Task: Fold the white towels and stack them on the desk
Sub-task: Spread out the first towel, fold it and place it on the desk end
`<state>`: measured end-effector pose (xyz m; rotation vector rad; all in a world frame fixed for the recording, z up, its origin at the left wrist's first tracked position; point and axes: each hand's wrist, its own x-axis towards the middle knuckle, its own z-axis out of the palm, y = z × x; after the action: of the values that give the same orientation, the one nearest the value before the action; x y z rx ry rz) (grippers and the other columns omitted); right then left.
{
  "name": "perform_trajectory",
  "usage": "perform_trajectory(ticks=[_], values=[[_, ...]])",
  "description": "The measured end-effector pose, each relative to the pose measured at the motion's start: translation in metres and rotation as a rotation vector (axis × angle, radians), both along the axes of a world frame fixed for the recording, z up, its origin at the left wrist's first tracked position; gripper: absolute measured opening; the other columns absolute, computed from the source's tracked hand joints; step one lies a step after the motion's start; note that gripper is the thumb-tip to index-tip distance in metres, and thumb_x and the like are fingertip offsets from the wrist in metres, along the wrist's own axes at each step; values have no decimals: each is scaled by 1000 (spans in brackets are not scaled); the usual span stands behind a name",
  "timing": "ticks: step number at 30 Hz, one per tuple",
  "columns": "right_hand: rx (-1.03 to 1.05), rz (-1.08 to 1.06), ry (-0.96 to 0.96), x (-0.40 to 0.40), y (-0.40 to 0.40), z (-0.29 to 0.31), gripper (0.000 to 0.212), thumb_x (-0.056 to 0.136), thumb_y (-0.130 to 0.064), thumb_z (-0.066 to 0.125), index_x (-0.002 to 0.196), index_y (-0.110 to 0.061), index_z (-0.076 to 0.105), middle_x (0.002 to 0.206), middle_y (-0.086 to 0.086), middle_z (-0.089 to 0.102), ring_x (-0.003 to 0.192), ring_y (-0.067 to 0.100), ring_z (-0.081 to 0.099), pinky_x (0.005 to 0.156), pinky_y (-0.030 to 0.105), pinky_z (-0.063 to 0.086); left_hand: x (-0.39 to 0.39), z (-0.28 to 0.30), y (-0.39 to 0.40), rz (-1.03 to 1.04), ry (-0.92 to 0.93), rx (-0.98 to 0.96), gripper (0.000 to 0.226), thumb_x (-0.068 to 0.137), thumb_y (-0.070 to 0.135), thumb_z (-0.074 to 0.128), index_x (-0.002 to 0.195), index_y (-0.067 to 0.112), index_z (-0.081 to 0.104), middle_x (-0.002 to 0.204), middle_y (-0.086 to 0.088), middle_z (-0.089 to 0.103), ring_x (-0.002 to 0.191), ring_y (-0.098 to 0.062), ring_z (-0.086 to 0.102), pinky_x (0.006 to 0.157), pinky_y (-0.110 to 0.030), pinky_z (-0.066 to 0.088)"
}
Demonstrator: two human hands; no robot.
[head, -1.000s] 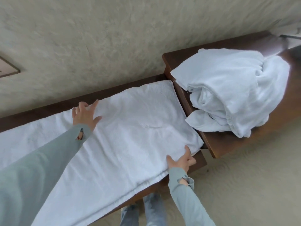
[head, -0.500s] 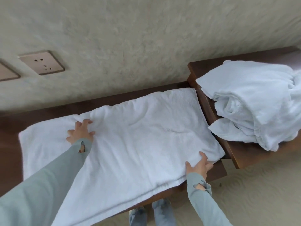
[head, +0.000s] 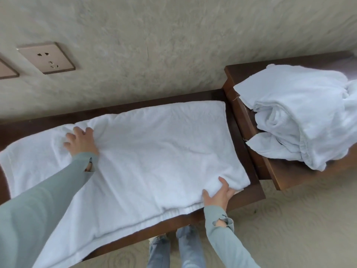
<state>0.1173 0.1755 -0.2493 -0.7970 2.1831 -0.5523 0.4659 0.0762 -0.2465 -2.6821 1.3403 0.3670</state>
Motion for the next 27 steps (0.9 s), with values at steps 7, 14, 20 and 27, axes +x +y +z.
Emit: perform_trajectory(ticks=[7,14,20,27], values=[[-113,-286,-16,-36,-22,-4,48,83,-5,66,127,-11,47,136,17,32,117,35,47,99,36,43,-143,9,27,-542,514,-51,105,61,77,53,146,40,5,154,-9,4,143,-30,3,116,-50,14],[-139,-238,126,-78,-29,-11,32,79,3,67,109,-7,62,125,21,48,122,37,46,104,41,40,-189,-21,91,-1141,245,284,125,60,79,59,136,41,-33,136,-2,-55,122,-40,-51,98,-64,-30],[-116,-36,402,-66,-19,-4,50,69,7,69,113,-11,56,127,18,35,112,32,35,96,46,41,-193,-12,97,-1071,206,267,117,72,59,65,137,39,-30,144,-5,-43,135,-36,-37,104,-58,-25],[-219,619,449,-6,-25,-2,45,69,0,72,109,-16,59,121,12,44,105,28,43,87,39,47,-188,-1,122,-850,192,285,64,79,45,60,131,18,33,132,-8,32,115,-31,39,96,-40,36]])
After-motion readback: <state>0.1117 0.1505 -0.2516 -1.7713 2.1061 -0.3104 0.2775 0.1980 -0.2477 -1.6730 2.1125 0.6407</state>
